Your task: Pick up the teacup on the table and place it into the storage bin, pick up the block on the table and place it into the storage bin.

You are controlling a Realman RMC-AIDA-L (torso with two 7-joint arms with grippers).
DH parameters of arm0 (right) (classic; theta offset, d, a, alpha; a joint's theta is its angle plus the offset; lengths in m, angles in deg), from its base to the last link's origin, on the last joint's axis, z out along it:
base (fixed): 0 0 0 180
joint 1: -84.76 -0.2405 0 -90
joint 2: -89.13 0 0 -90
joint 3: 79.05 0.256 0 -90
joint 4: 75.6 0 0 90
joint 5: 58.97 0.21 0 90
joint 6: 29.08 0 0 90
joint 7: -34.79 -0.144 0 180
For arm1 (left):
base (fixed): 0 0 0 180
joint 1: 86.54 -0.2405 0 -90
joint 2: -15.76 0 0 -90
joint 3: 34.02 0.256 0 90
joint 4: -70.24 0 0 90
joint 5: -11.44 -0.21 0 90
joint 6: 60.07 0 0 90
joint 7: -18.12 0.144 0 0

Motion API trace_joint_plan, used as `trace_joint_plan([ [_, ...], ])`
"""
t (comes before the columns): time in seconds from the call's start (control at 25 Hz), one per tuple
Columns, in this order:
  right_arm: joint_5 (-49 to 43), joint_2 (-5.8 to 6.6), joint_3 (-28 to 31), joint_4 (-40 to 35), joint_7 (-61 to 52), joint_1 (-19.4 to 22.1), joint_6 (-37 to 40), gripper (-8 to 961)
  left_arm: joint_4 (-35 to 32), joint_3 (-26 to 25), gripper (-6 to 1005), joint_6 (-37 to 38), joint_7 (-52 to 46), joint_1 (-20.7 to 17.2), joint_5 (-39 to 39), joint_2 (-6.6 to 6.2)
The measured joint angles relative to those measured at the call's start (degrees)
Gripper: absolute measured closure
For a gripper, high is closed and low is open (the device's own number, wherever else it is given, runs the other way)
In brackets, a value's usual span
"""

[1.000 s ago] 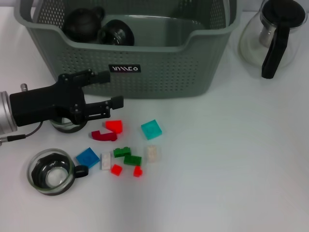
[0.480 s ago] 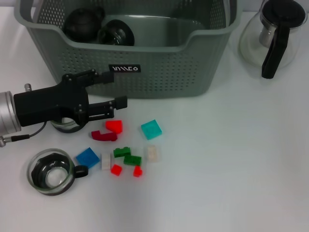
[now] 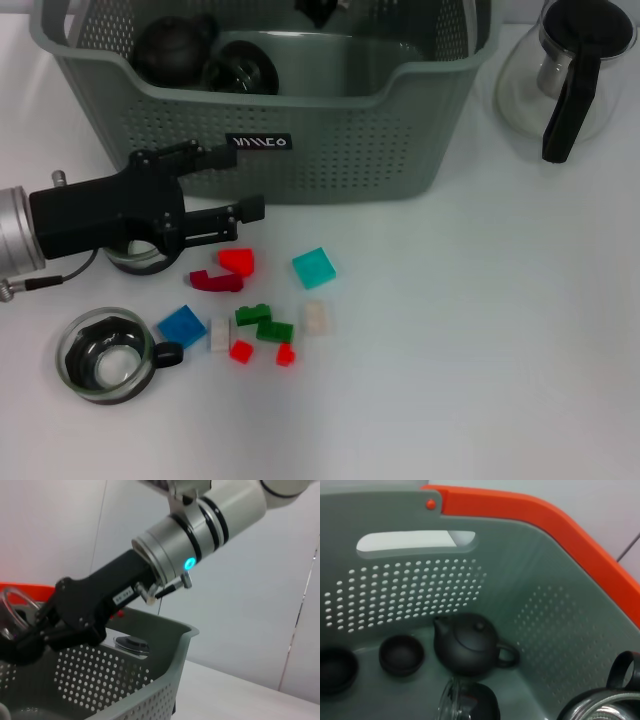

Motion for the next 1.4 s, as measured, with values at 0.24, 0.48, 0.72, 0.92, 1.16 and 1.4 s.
trace_joint_plan([
  [0.24, 4.39, -0.02, -0.75, 2.66, 2.84, 1.47, -2.45, 896, 0.0, 0.09, 214, -1.06, 0.0, 0.23, 0.0, 0.07],
  [0.48, 4.62, 0.02, -0.97, 3.81, 2.42, 2.05, -2.09, 897, 0.0, 0.11, 214, -1.12, 0.0, 0.35, 0.0, 0.09],
  [0.72, 4.44, 0.51, -0.6, 3.67, -0.1, 2.29, 0.37, 897, 0.07, 0.09, 214, -1.13, 0.0, 0.34, 0.0, 0.09],
  [0.92, 4.29, 0.55, -0.84, 3.57, -0.21, 2.17, 0.93, 897, 0.09, 0.08, 214, -0.83, 0.0, 0.37, 0.0, 0.09],
  [1.16, 3.75, 0.59, -0.87, 3.4, -1.19, 1.97, 2.12, 897, 0.09, 0.09, 214, -0.65, 0.0, 0.26, 0.0, 0.09],
  [1.4, 1.93, 0.62, -0.76, 2.98, -3.27, 1.83, 2.82, 897, 0.56, 0.09, 215, -0.65, 0.0, 0.29, 0.0, 0.09],
])
